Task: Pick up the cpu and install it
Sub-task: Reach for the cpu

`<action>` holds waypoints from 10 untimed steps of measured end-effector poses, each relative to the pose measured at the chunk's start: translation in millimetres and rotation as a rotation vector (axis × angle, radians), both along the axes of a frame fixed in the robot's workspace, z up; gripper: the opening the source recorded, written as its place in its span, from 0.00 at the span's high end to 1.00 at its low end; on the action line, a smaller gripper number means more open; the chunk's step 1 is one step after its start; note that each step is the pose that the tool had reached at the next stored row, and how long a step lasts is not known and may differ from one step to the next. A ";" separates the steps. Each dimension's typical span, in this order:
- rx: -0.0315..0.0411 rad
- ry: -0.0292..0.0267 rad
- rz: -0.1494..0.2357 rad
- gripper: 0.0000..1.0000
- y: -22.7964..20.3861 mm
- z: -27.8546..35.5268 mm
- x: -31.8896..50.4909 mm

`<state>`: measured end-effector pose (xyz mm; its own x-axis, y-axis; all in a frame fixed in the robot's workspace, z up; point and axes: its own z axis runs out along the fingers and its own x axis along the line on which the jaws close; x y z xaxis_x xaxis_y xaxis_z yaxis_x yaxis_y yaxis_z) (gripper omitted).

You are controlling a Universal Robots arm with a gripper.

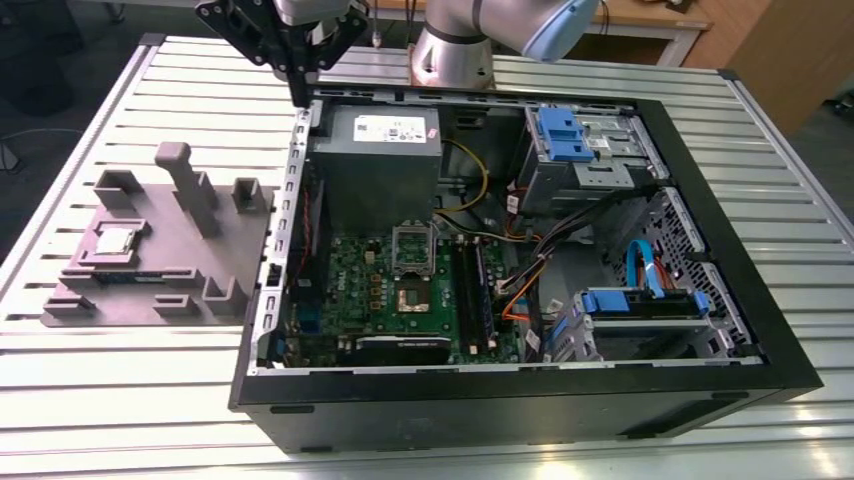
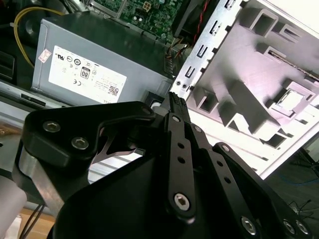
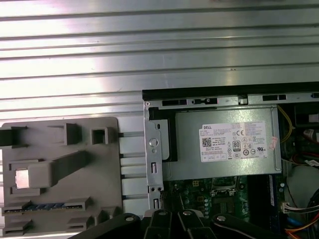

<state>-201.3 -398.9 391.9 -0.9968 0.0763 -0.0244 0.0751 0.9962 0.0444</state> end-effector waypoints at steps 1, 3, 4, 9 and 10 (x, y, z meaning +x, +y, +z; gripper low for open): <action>-0.0001 0.0001 0.000 0.90 0.0 0.0 -0.3; 0.0000 0.0000 0.000 0.90 0.0 0.0 -1.0; 0.0000 0.0001 0.000 0.90 0.0 0.0 -1.2; 0.0000 0.0000 0.000 0.90 0.0 -0.1 -2.7; 0.0000 0.0000 0.000 0.90 0.0 -0.1 -3.0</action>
<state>-204.3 -398.9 391.8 -0.9968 0.0762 -0.0244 0.0751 0.9962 0.0444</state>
